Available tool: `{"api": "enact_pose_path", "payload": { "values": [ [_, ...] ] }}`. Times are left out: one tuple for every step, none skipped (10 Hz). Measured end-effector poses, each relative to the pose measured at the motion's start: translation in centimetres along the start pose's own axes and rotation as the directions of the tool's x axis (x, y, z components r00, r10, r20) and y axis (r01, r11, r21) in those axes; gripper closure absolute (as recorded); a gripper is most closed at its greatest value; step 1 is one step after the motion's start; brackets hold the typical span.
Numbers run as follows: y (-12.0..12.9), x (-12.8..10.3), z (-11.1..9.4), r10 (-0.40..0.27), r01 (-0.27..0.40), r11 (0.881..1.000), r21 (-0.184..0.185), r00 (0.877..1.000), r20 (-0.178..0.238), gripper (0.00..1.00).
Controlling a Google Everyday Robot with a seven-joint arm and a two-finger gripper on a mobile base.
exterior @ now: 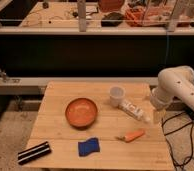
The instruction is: Move the arm in a circular motion
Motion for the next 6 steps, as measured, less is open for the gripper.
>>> {"api": "enact_pose_path", "payload": {
  "values": [
    [1.8, -1.2, -0.3, -0.013, 0.013, 1.0, 0.004, 1.0, -0.001, 0.2],
    [3.4, -2.9, -0.8, -0.031, 0.031, 0.999, 0.01, 1.0, 0.001, 0.2],
    [4.7, -4.7, -1.2, -0.05, 0.05, 0.999, 0.014, 0.999, 0.008, 0.2],
    [5.5, -5.9, -1.5, -0.065, 0.065, 0.998, 0.018, 0.998, 0.018, 0.2],
    [5.9, -8.2, -1.8, -0.105, 0.104, 0.994, 0.025, 0.994, 0.041, 0.2],
    [5.7, -10.3, -1.8, -0.147, 0.146, 0.989, 0.03, 0.988, 0.054, 0.2]
  ]
}}
